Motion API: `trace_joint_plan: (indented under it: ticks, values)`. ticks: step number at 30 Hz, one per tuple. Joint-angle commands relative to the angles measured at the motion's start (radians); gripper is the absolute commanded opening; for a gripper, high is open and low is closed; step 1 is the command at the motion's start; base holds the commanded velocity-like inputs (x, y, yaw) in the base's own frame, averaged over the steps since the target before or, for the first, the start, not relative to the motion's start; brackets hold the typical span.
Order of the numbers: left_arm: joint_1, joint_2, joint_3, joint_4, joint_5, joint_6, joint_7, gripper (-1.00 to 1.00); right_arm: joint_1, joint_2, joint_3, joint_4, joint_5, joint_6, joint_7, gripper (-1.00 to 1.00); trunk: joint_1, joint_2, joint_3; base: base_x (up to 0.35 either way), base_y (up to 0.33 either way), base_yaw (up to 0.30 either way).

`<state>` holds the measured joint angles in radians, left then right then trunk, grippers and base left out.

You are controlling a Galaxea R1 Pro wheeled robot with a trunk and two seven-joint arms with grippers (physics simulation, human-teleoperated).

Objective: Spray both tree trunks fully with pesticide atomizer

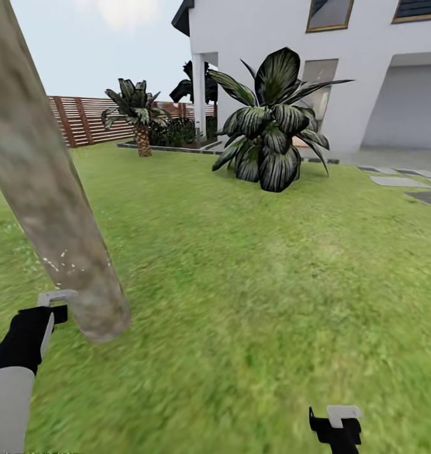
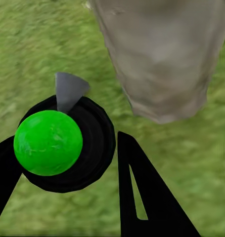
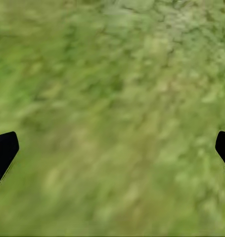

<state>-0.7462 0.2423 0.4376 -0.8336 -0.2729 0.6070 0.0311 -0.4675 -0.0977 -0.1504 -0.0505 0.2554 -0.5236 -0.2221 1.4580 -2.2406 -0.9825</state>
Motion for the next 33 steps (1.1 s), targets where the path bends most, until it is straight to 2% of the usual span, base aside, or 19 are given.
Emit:
trace_joint_plan:
  ticks: [1,4,11,15,19,21,22,24,28,33]
  values:
    - [-0.001,0.000,0.008,-0.001,0.003,-0.002,0.003,-1.00,0.000,0.000,-0.008,0.001,0.011,-0.003,-0.003,1.00,0.000,0.000,-0.001,0.170,-0.251,0.277]
    - [-0.001,0.001,0.024,-0.001,0.000,-0.023,0.003,-1.00,0.000,0.001,-0.008,0.001,0.011,-0.003,-0.003,1.00,0.000,0.000,-0.001,0.174,-0.247,0.275]
    - [0.036,-0.006,0.023,0.009,0.002,-0.070,0.018,-1.00,0.000,0.001,-0.008,0.001,0.011,-0.003,-0.003,1.00,0.000,0.000,-0.001,0.179,-0.242,0.064]
    - [0.039,-0.034,0.024,0.055,0.005,-0.171,0.059,-1.00,0.000,0.002,-0.008,0.001,0.011,-0.003,-0.003,1.00,0.000,0.000,-0.001,0.181,-0.240,0.019]
    - [0.041,-0.034,0.027,0.117,0.007,-0.206,0.097,-1.00,0.000,0.003,-0.008,0.001,0.011,-0.003,-0.003,1.00,0.000,0.000,-0.001,0.181,-0.240,0.219]
    - [0.042,-0.035,0.027,0.137,0.008,-0.249,0.101,-1.00,0.000,0.003,-0.008,0.001,0.011,-0.003,-0.003,1.00,0.000,0.000,-0.001,0.181,-0.240,0.272]
    - [0.042,-0.034,0.028,0.165,0.009,-0.291,0.108,-1.00,0.000,0.003,-0.008,0.001,0.011,-0.003,-0.003,1.00,0.000,0.000,-0.001,0.187,-0.237,0.275]
    - [0.042,-0.033,0.054,0.210,0.012,-0.354,0.150,-1.00,0.000,0.003,-0.008,0.001,0.011,-0.003,-0.003,1.00,0.000,0.000,-0.001,0.205,-0.226,0.277]
    - [0.042,-0.037,0.073,0.220,0.011,-0.365,0.170,-1.00,0.000,0.003,-0.008,0.001,0.011,-0.003,-0.003,1.00,0.000,0.000,-0.001,0.234,-0.197,0.234]
    - [0.042,-0.038,0.071,0.215,0.010,-0.365,0.171,-1.00,0.000,0.001,-0.008,0.001,0.011,-0.003,-0.003,1.00,0.000,0.000,-0.001,0.243,-0.185,0.026]
